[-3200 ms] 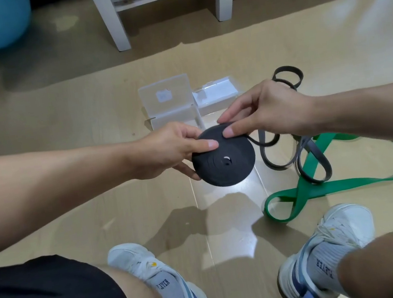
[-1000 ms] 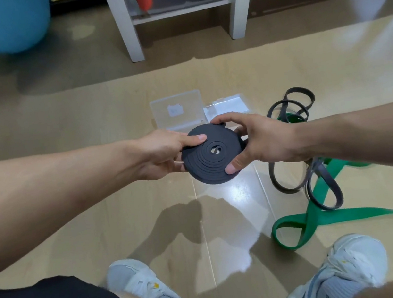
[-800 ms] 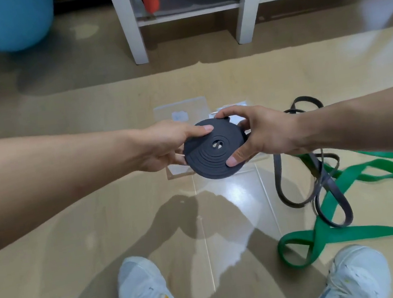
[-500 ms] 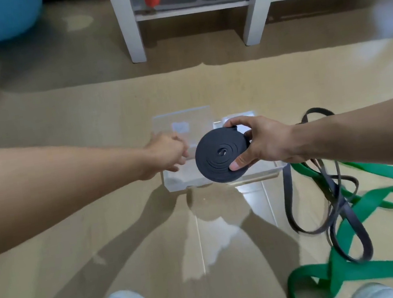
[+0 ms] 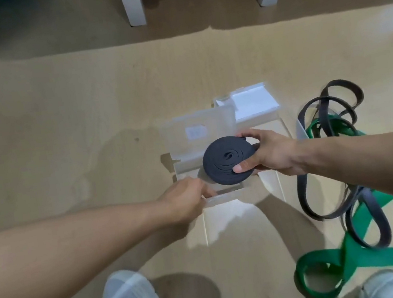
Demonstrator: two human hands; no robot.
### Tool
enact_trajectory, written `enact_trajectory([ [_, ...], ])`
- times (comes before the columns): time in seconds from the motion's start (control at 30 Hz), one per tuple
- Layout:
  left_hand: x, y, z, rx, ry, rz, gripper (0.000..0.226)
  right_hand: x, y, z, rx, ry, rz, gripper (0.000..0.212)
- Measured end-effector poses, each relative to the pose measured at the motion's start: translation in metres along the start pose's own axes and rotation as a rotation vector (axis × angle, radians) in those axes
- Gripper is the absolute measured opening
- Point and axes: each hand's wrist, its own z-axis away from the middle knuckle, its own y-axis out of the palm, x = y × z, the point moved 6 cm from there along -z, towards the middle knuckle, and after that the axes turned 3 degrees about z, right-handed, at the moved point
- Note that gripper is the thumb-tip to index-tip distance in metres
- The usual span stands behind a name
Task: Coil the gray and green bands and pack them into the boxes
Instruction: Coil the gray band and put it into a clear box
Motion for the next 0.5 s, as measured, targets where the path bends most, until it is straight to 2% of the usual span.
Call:
enact_trajectory([
  [0.07,0.003,0.004,0.006,0.002,-0.005,0.037,0.034,-0.005,0.008,0.008,0.04,-0.001,-0.011,0.084],
  [0.13,0.005,0.001,0.012,-0.032,-0.045,0.195,0.049,-0.01,0.014,0.015,0.076,0.001,-0.049,0.084],
  [0.27,-0.005,-0.001,0.027,0.032,-0.086,1.008,0.054,-0.016,0.025,0.023,0.14,0.006,-0.162,0.082],
  [0.33,-0.005,-0.005,0.028,-0.035,-0.168,1.32,0.055,-0.019,0.035,0.025,0.17,0.006,-0.174,0.082],
  [0.4,-0.004,-0.009,0.027,-0.073,-0.217,1.408,0.046,-0.023,0.044,0.026,0.177,-0.004,-0.174,0.081],
  [0.5,0.002,-0.011,0.025,-0.078,-0.244,1.363,0.046,-0.023,0.049,0.025,0.169,-0.009,-0.182,0.074],
])
